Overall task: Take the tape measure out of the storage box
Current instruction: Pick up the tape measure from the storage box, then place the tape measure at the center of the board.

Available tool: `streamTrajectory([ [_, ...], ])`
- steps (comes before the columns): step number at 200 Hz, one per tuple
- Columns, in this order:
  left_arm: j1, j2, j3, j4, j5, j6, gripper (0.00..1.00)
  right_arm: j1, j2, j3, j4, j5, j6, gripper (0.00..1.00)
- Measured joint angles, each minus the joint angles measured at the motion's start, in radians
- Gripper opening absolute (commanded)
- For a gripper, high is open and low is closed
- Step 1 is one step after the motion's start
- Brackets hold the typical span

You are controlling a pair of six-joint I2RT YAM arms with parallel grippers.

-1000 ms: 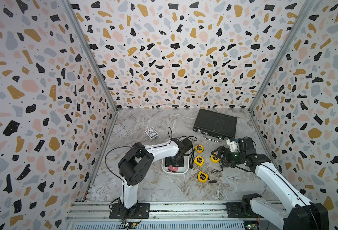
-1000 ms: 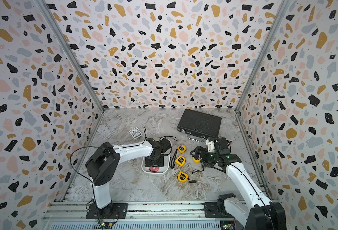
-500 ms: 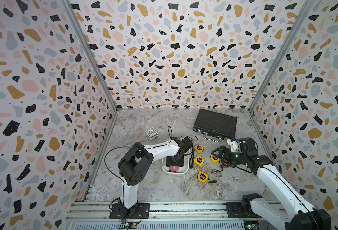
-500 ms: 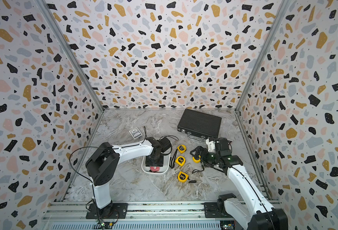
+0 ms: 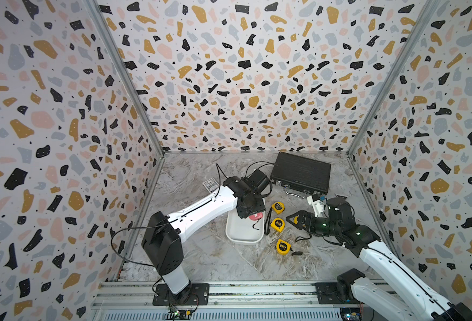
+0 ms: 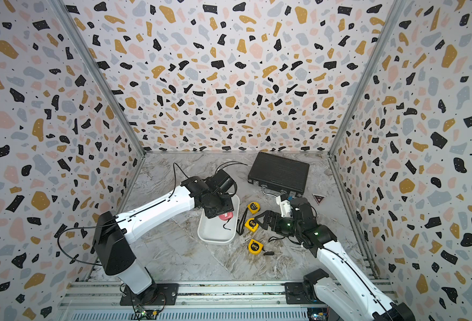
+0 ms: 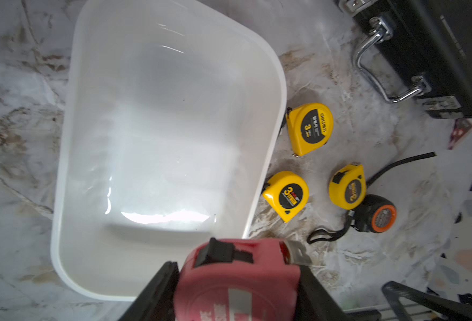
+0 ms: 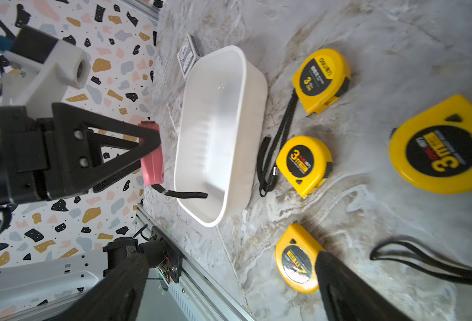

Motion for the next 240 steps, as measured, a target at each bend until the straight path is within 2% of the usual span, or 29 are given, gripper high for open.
streamTrajectory([
  [47, -0.001, 0.036, 0.105, 0.060, 0.099, -0.113, 0.00, 0.128, 0.000, -0.015, 0.141, 0.105, 0.021, 0.98],
  [81, -0.007, 0.087, 0.194, 0.097, 0.156, -0.165, 0.00, 0.156, 0.021, -0.016, 0.225, 0.166, 0.023, 0.95],
  [106, -0.016, 0.100, 0.200, 0.100, 0.188, -0.191, 0.00, 0.160, 0.047, -0.016, 0.287, 0.202, 0.022, 0.89],
  [169, -0.030, 0.101, 0.200, 0.102, 0.257, -0.232, 0.00, 0.161, 0.119, -0.026, 0.420, 0.233, 0.039, 0.62],
  [240, -0.029, 0.107, 0.199, 0.129, 0.292, -0.249, 0.00, 0.169, 0.117, -0.040, 0.483, 0.222, 0.070, 0.16],
])
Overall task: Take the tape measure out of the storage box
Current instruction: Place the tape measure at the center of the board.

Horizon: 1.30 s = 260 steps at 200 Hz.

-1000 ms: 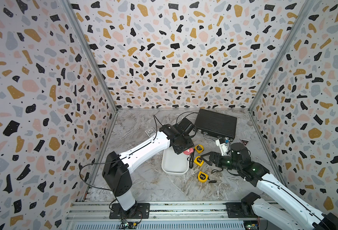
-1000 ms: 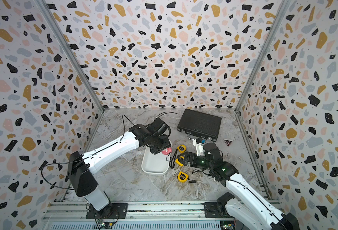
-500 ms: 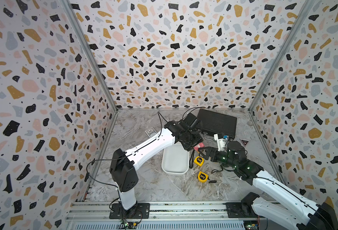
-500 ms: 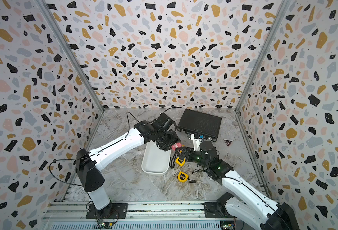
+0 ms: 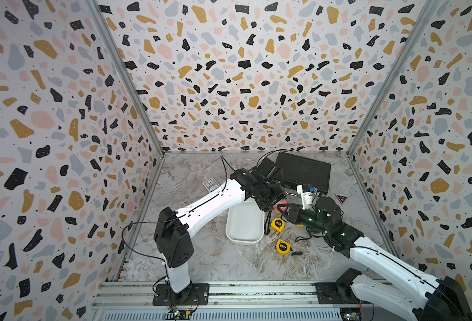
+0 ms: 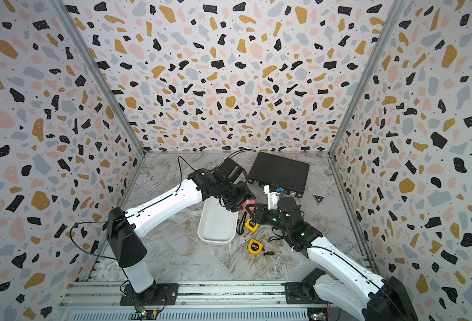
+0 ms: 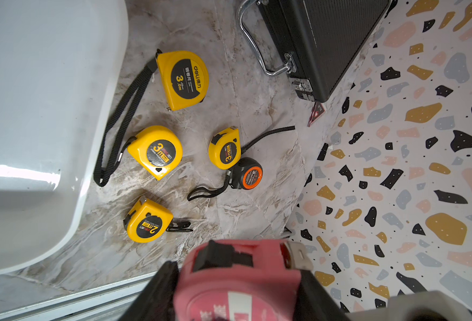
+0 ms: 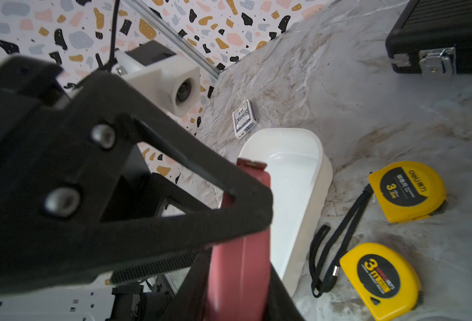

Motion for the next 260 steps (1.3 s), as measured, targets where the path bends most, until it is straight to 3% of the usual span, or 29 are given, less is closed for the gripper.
streamTrajectory([
  [17, 0.001, 0.000, -0.006, 0.015, 0.005, -0.001, 0.00, -0.002, -0.005, 0.000, -0.003, -0.002, 0.005, 0.08],
  [38, 0.001, 0.000, -0.034, 0.041, 0.017, -0.004, 0.00, -0.002, -0.008, -0.005, -0.023, 0.003, 0.006, 0.06],
  [54, -0.002, 0.000, -0.058, 0.061, 0.031, -0.006, 0.42, -0.002, -0.021, -0.008, -0.059, 0.010, 0.008, 0.06],
  [63, -0.005, 0.000, -0.064, 0.066, 0.035, -0.006, 0.61, -0.002, -0.039, -0.008, -0.089, 0.015, 0.009, 0.05],
  [92, -0.018, -0.014, -0.067, 0.056, 0.024, 0.016, 0.99, -0.002, -0.125, -0.009, -0.186, 0.035, -0.006, 0.04],
  [143, -0.017, -0.079, -0.111, -0.008, -0.061, 0.063, 1.00, -0.016, -0.236, -0.097, -0.325, 0.025, 0.011, 0.05],
  [176, -0.015, -0.126, -0.185, -0.041, -0.110, 0.090, 1.00, -0.082, -0.258, -0.177, -0.396, -0.035, 0.035, 0.05],
  [218, -0.015, -0.153, -0.269, -0.060, -0.129, 0.095, 1.00, -0.195, -0.224, -0.237, -0.403, -0.136, 0.045, 0.05],
  [260, -0.015, -0.159, -0.285, -0.059, -0.140, 0.097, 1.00, -0.227, -0.132, -0.261, -0.362, -0.198, 0.046, 0.05],
])
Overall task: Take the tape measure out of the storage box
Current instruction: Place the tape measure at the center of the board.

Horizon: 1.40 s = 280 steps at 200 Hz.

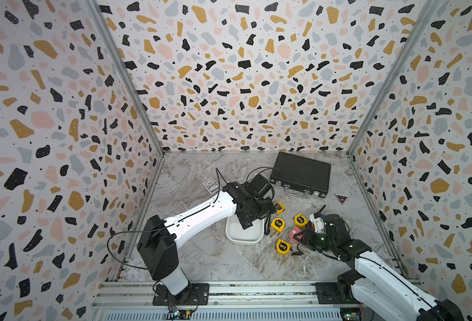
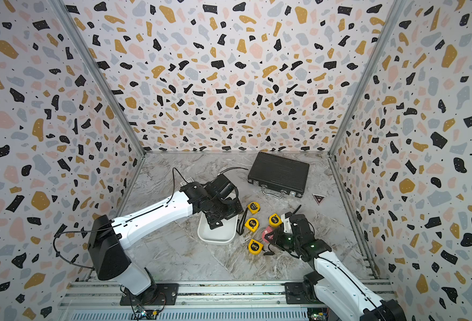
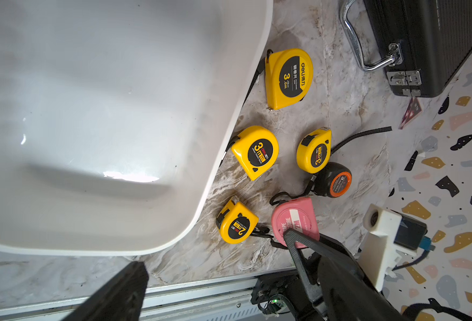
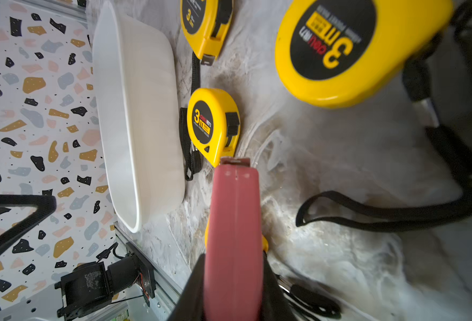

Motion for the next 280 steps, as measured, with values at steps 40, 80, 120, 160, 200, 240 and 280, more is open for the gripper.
streamTrajectory([
  [40, 0.001, -0.004, -0.008, 0.002, -0.001, 0.001, 1.00, -0.015, 0.075, -0.007, 0.053, -0.022, -0.001, 0.07],
  [80, 0.004, -0.026, -0.038, 0.001, 0.000, 0.001, 1.00, -0.031, 0.134, -0.007, 0.073, -0.035, -0.013, 0.10],
  [120, 0.011, -0.046, -0.059, 0.008, 0.000, 0.001, 1.00, -0.039, 0.160, -0.007, 0.068, -0.043, -0.039, 0.22],
  [160, 0.016, -0.050, -0.070, 0.016, 0.000, 0.001, 1.00, -0.042, 0.166, -0.006, 0.019, -0.043, -0.065, 0.42],
  [200, 0.021, -0.056, -0.079, 0.016, 0.000, 0.003, 1.00, -0.043, 0.138, 0.024, -0.078, -0.024, -0.103, 0.58],
  [240, 0.022, -0.076, -0.081, 0.014, -0.011, 0.017, 1.00, -0.044, 0.106, 0.066, -0.166, -0.005, -0.138, 0.72],
  [280, 0.033, -0.103, -0.085, 0.000, -0.031, 0.035, 1.00, -0.044, 0.084, 0.084, -0.246, 0.017, -0.165, 0.82],
])
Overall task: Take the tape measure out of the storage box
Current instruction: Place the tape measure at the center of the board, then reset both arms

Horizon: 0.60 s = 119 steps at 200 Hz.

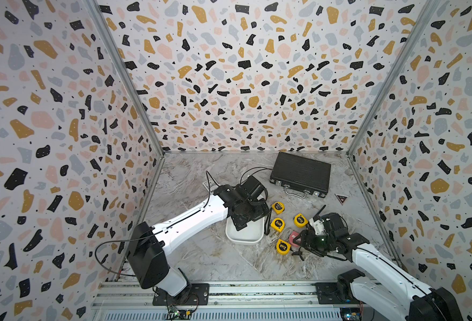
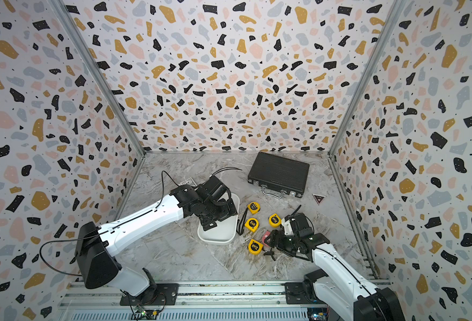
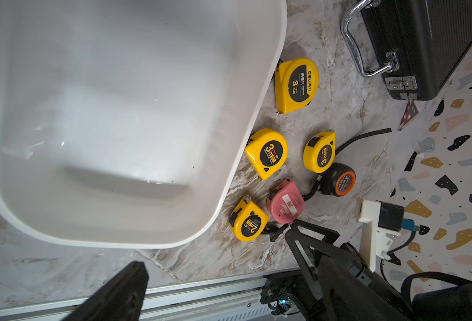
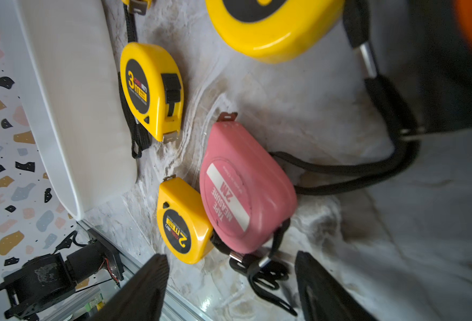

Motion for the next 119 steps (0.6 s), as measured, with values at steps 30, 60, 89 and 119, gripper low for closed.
streamTrajectory([
  [30, 0.022, -0.030, -0.002, -0.019, -0.038, 0.038, 1.00, 0.000, -0.025, 0.059, -0.076, 0.036, -0.031, 0.89],
  [60, 0.051, -0.070, -0.004, -0.041, -0.129, 0.127, 1.00, 0.000, -0.038, 0.154, -0.132, 0.089, -0.074, 0.97],
  [89, 0.096, -0.110, -0.043, -0.037, -0.224, 0.258, 1.00, 0.000, -0.035, 0.240, -0.164, 0.167, -0.137, 0.99],
  [119, 0.160, -0.139, -0.101, -0.016, -0.324, 0.422, 1.00, -0.001, 0.002, 0.294, -0.164, 0.256, -0.200, 0.99],
])
